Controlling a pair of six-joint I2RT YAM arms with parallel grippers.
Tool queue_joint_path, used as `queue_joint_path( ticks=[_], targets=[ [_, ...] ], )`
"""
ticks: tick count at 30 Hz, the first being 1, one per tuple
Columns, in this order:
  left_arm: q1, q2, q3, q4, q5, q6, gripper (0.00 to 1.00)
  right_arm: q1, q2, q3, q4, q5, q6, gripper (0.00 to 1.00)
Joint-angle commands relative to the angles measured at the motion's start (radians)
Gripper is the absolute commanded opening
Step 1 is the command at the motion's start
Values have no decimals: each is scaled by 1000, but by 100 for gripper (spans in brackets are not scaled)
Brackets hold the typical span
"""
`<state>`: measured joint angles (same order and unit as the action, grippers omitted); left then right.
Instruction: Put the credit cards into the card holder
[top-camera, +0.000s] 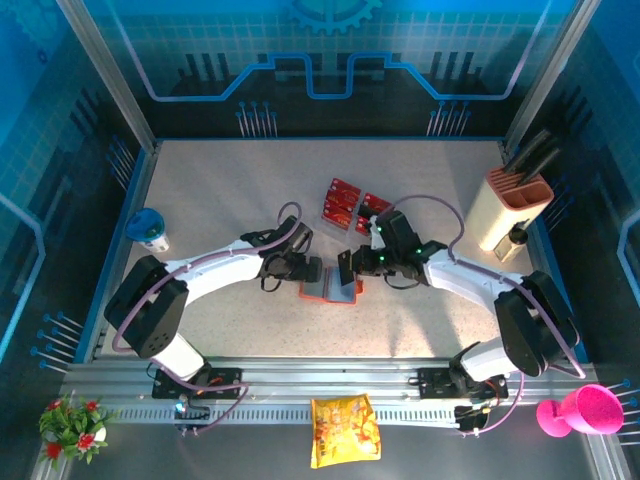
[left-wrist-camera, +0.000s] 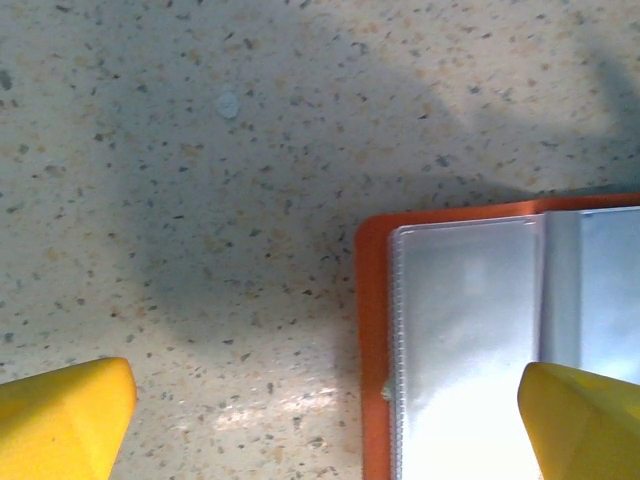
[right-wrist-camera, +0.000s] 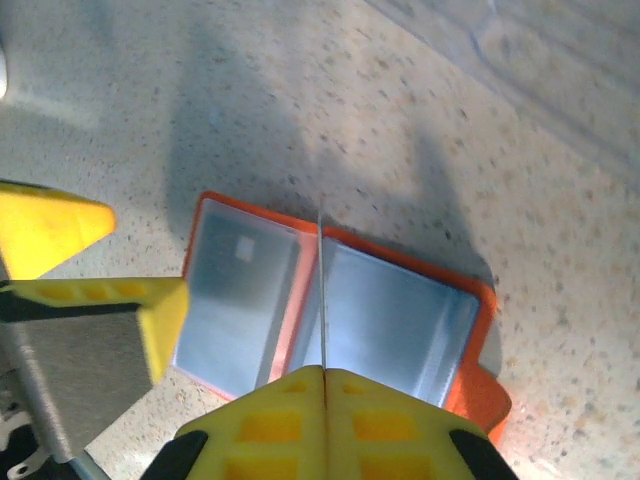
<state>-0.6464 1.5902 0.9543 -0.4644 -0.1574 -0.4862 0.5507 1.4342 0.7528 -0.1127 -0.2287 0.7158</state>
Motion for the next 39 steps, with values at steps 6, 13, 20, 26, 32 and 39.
queue_joint_path(
  ticks=[6, 13, 20, 26, 32, 39],
  targets=[
    [-6, 19, -33, -22, -23, 35, 99, 42, -35, -168, 409, 36, 260, 0],
    [-7, 17, -62, -25, -36, 24, 99, 61, -11, -213, 504, 69, 305, 0],
    [-7, 22, -91, -28, -39, 5, 99, 71, 24, -218, 537, 79, 315, 0],
    [-9, 23, -104, -34, -45, -9, 99, 81, 54, -212, 561, 84, 322, 0],
    [-9, 24, -109, -33, -44, -19, 99, 88, 88, -205, 583, 76, 322, 0],
    [-8, 32, -115, -28, -42, -22, 99, 94, 127, -202, 608, 61, 323, 0]
  ],
)
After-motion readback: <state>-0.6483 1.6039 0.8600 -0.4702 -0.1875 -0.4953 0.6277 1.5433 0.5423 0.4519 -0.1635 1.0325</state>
